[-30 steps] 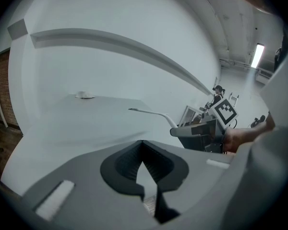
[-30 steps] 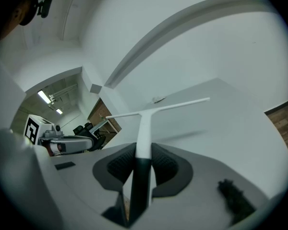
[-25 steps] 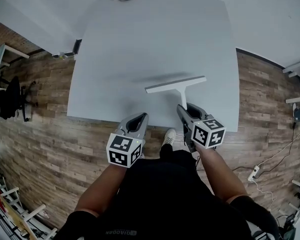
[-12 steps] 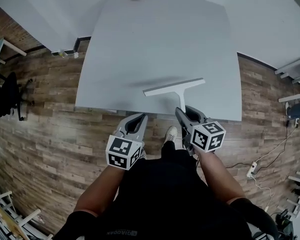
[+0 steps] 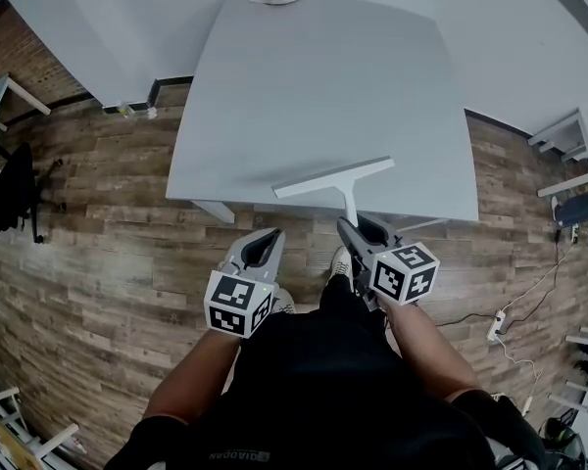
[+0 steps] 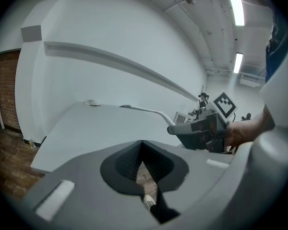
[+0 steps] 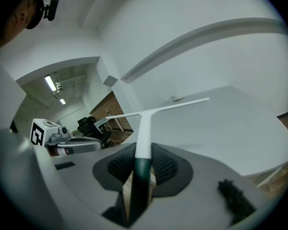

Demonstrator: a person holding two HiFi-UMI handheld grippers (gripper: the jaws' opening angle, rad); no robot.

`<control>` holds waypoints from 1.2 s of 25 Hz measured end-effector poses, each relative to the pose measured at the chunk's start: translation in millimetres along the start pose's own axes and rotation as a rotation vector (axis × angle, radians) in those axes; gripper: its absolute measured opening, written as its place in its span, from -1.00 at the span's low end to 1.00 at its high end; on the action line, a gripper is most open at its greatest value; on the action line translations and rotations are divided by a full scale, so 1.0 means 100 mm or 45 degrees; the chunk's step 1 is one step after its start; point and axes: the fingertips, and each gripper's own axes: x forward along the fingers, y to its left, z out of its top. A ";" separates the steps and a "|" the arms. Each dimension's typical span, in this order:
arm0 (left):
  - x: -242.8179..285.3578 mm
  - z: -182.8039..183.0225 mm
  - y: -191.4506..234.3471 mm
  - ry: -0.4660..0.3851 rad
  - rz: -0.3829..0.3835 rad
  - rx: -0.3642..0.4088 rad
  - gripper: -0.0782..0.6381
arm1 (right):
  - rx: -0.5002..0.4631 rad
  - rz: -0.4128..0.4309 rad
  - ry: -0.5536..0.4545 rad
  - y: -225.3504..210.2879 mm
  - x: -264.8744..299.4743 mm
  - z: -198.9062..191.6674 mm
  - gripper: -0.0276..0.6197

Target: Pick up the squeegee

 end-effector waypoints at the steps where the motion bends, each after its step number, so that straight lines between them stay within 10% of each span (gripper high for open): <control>1: -0.04 -0.02 0.03 -0.001 -0.003 -0.001 -0.76 | -0.005 -0.002 -0.002 0.06 -0.01 0.00 -0.60; 15: 0.01 0.18 -0.25 -0.068 -0.138 0.057 -0.76 | -0.025 -0.104 -0.076 0.18 -0.45 0.12 -0.60; 30: 0.53 0.33 -1.46 -0.065 -0.159 0.144 -0.76 | 0.011 -0.123 -0.151 -0.60 -1.54 -0.01 -0.60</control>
